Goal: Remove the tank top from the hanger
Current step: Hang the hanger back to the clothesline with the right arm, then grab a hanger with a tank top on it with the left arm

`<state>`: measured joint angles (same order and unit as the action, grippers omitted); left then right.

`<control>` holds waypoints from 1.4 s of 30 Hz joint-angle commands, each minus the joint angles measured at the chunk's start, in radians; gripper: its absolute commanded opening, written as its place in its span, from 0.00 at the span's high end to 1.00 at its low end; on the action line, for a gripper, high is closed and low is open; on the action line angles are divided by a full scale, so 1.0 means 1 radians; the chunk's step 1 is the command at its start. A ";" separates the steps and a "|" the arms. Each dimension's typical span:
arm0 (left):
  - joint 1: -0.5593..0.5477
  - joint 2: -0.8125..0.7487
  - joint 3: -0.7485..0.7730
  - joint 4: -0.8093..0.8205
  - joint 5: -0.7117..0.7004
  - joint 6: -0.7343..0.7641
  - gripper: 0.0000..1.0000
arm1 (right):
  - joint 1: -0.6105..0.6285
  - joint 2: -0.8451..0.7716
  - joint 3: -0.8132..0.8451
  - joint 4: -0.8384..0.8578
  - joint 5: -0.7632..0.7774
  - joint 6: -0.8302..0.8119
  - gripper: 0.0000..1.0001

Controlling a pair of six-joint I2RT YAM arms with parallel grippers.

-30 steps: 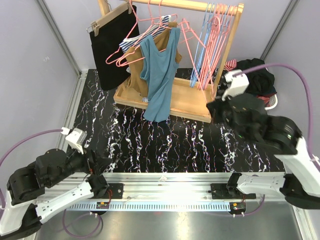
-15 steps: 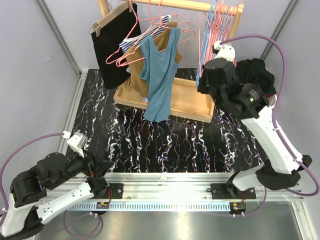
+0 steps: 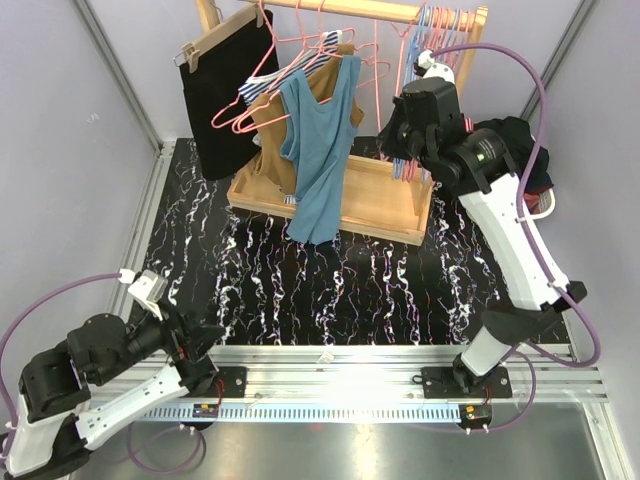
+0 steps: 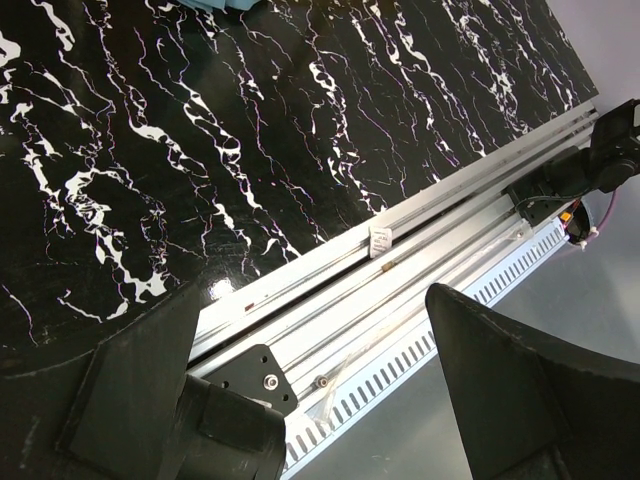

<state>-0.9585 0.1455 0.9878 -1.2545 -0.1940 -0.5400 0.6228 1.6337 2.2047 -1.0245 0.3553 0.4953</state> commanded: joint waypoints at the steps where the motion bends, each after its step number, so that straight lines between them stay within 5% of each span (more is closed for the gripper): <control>1: -0.002 -0.021 0.003 0.043 0.010 -0.015 0.01 | -0.021 0.051 0.099 -0.015 -0.049 0.026 1.00; 13: -0.003 -0.046 -0.006 0.043 0.018 -0.028 0.01 | -0.035 0.040 0.040 -0.056 -0.127 0.020 0.97; 21: -0.005 -0.026 -0.003 0.066 0.025 -0.023 0.01 | -0.022 -0.172 -0.143 -0.031 -0.142 0.017 0.04; 24: -0.006 -0.012 -0.006 0.087 0.031 -0.025 0.01 | 0.012 -0.264 -0.244 -0.028 -0.176 0.012 0.00; 31: -0.006 0.008 -0.024 0.167 0.062 -0.031 0.01 | 0.251 -0.520 -0.718 0.154 -0.323 0.064 0.00; 36: -0.006 0.020 -0.049 0.234 0.070 -0.040 0.01 | 0.456 -0.639 -1.196 0.362 -0.262 0.233 0.00; 39: -0.006 0.038 -0.069 0.269 0.082 -0.040 0.02 | 0.460 -0.684 -1.454 0.545 -0.254 0.325 0.26; 40: -0.006 0.055 -0.077 0.277 0.087 -0.037 0.03 | 0.462 -0.704 -1.543 0.588 -0.240 0.336 0.52; 41: -0.006 0.063 -0.078 0.289 0.090 -0.035 0.03 | 0.460 -0.718 -1.579 0.621 -0.160 0.391 1.00; 42: -0.006 0.069 -0.081 0.297 0.093 -0.035 0.03 | 0.462 -0.727 -1.606 0.647 -0.107 0.405 1.00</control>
<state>-0.9604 0.1749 0.9192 -1.0607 -0.1303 -0.5739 1.0794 0.9768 0.6479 -0.5995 0.1116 0.7738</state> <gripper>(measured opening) 0.976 0.091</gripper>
